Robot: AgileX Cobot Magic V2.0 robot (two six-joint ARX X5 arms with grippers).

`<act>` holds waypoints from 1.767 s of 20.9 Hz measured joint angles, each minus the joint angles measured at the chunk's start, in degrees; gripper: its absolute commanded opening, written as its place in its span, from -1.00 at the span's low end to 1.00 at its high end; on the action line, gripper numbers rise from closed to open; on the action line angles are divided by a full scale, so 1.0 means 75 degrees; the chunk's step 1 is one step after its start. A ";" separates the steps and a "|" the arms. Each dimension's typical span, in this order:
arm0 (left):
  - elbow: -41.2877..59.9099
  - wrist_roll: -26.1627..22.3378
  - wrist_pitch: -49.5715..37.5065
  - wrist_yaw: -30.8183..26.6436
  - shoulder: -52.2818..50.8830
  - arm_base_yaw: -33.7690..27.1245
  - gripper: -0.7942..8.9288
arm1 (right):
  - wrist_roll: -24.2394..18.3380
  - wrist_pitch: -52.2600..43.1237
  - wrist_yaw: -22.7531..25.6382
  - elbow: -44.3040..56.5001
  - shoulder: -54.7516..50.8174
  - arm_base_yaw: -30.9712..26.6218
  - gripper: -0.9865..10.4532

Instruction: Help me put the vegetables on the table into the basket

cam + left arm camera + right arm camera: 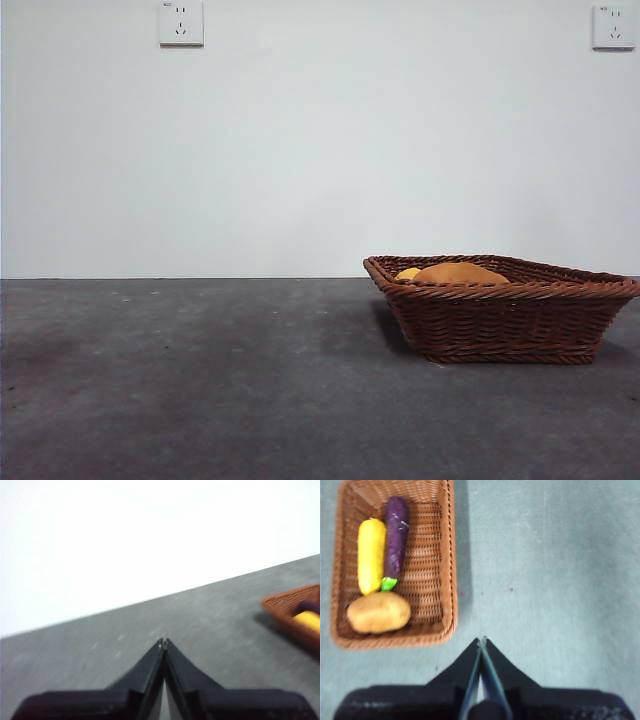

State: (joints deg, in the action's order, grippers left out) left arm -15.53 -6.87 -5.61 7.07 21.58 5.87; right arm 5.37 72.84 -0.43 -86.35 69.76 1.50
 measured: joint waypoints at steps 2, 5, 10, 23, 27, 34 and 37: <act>0.0898 0.0204 0.0035 0.0000 -0.0737 -0.0411 -0.84 | 0.0000 -0.0449 0.0003 0.0000 0.0361 -0.0003 -0.83; 0.1746 0.0734 0.0125 -0.0020 -0.1413 -0.0828 -0.84 | 0.0000 -0.1376 0.0000 -0.0003 0.0813 -0.0003 -0.83; 0.1932 0.1078 0.0973 -0.0551 -0.1827 -0.1119 -0.84 | 0.0000 -0.2996 0.0003 0.0000 0.1227 -0.0003 -0.83; 0.1932 0.1271 0.2002 -0.0627 -0.2830 -0.1134 -0.84 | 0.0000 -0.4121 0.0000 0.0000 0.1241 -0.0003 -0.83; 0.1932 0.1271 0.2002 -0.0624 -0.2830 -0.1134 -0.84 | 0.0000 -0.4121 0.0000 -0.0003 0.1241 -0.0003 -0.83; 0.1932 0.1271 0.2005 -0.0624 -0.2748 -0.1134 -0.84 | 0.0000 -0.4121 0.0003 -0.0003 0.1241 -0.0003 -0.83; 0.1932 0.1271 0.2005 -0.0624 -0.2710 -0.1134 -0.84 | 0.0000 -0.4118 0.0224 -0.0003 0.1256 -0.0003 -0.83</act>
State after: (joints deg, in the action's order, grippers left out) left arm -1.04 2.66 9.43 2.39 1.26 -2.63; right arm 5.37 41.95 1.26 -86.37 79.18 1.48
